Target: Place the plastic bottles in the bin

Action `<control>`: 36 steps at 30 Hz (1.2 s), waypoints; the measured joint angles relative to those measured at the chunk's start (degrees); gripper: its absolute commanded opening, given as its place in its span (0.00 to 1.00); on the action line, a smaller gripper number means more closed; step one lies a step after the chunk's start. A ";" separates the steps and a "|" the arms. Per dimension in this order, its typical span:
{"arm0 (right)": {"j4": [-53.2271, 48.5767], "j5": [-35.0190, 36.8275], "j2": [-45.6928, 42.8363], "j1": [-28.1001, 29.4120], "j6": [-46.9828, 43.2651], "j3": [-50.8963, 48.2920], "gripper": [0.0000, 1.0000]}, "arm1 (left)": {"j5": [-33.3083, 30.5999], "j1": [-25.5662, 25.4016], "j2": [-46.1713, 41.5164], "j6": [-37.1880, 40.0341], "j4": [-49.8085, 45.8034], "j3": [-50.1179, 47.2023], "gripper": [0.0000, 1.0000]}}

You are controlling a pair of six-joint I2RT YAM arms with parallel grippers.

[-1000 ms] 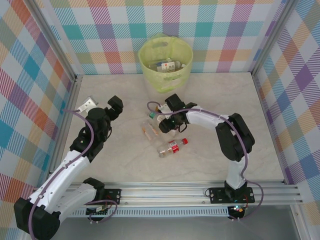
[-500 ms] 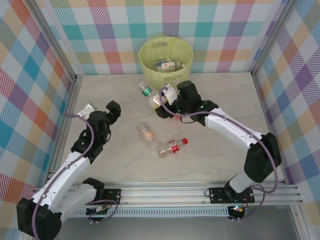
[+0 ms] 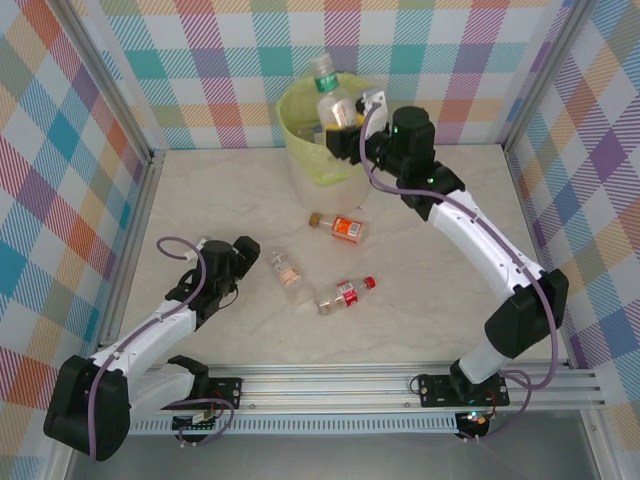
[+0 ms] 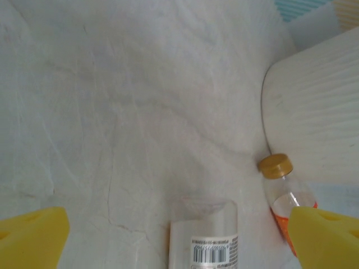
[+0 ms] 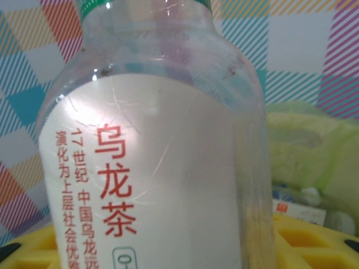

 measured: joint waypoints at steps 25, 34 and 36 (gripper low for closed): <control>-26.93 26.62 31.15 -2.71 -4.39 44.52 0.84 | 11.63 -0.57 4.76 -0.76 6.95 -2.19 1.00; -24.68 24.26 21.00 -2.64 -3.26 32.17 0.91 | 13.11 -2.49 8.55 0.44 6.88 -0.52 1.00; -23.15 23.21 18.08 -2.64 -3.08 28.61 0.92 | 13.11 -3.15 9.11 0.79 6.88 0.26 1.00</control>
